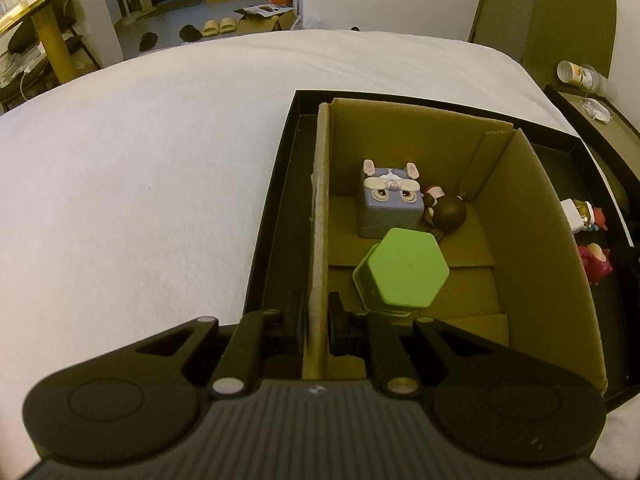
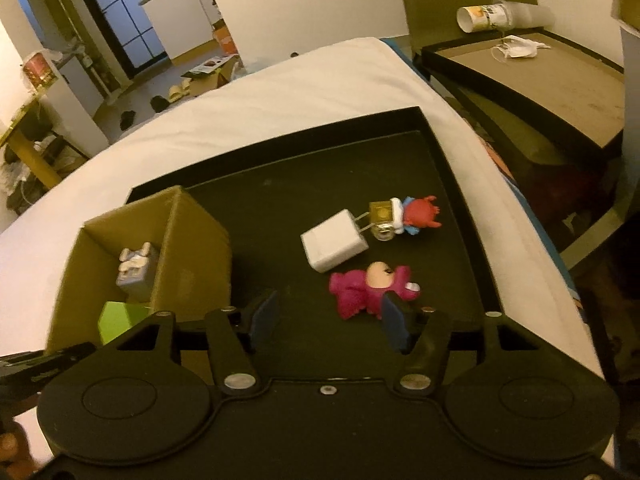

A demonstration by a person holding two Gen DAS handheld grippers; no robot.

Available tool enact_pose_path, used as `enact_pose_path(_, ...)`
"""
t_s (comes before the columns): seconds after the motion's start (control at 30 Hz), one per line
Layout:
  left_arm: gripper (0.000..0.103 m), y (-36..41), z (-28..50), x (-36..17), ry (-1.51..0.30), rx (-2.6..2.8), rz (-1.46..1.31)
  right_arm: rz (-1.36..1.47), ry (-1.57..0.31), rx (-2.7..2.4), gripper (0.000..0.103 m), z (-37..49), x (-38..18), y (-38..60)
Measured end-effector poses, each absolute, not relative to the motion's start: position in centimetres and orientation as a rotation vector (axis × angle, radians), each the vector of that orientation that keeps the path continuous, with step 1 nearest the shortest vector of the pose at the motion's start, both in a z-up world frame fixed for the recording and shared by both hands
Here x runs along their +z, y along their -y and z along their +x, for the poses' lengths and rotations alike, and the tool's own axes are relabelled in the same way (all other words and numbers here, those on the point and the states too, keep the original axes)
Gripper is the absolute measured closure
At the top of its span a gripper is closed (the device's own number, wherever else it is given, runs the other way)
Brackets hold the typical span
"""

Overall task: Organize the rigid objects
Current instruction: 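Move the right tool back to the pink figure on the tray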

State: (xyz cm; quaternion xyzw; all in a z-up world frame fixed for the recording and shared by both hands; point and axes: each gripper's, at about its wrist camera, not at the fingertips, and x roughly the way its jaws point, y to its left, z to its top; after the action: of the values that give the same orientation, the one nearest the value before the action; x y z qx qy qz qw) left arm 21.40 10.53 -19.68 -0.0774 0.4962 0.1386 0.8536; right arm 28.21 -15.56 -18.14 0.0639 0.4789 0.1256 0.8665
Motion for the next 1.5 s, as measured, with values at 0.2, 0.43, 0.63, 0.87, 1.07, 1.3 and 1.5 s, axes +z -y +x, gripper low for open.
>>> enact_pose_path(0.2,0.092,-10.7,21.3,-19.7,-1.042,0.289,-0.169,0.099,-1.001,0.209,0.033,29.3,-19.4,15.3)
enact_pose_path(0.43,0.092,-10.8,21.3,-19.7,-1.041,0.288,-0.172,0.085,-0.992,0.148,0.013,30.8,-20.2,14.5)
enact_pose_path(0.63,0.092,-10.8,21.3,-19.7,-1.041,0.289,-0.172,0.066,-1.018,0.142,0.011,31.4,-21.3,13.7)
enact_pose_path(0.87,0.092,-10.8,21.3,-19.7,-1.041,0.288,-0.172,0.021,-1.037,0.138,0.019,31.9,-22.3,13.1)
enact_pose_path(1.07,0.092,-10.8,21.3,-19.7,-1.041,0.288,-0.172,-0.004,-1.055,0.118,0.051,31.7,-21.9,13.2)
enact_pose_path(1.3,0.092,-10.8,21.3,-19.6,-1.042,0.288,-0.170,0.002,-1.053,0.154,0.051,31.0,-21.3,13.5)
enact_pose_path(1.5,0.092,-10.8,21.3,-19.6,-1.041,0.289,-0.169,0.040,-1.049,0.201,0.051,30.3,-20.4,14.4)
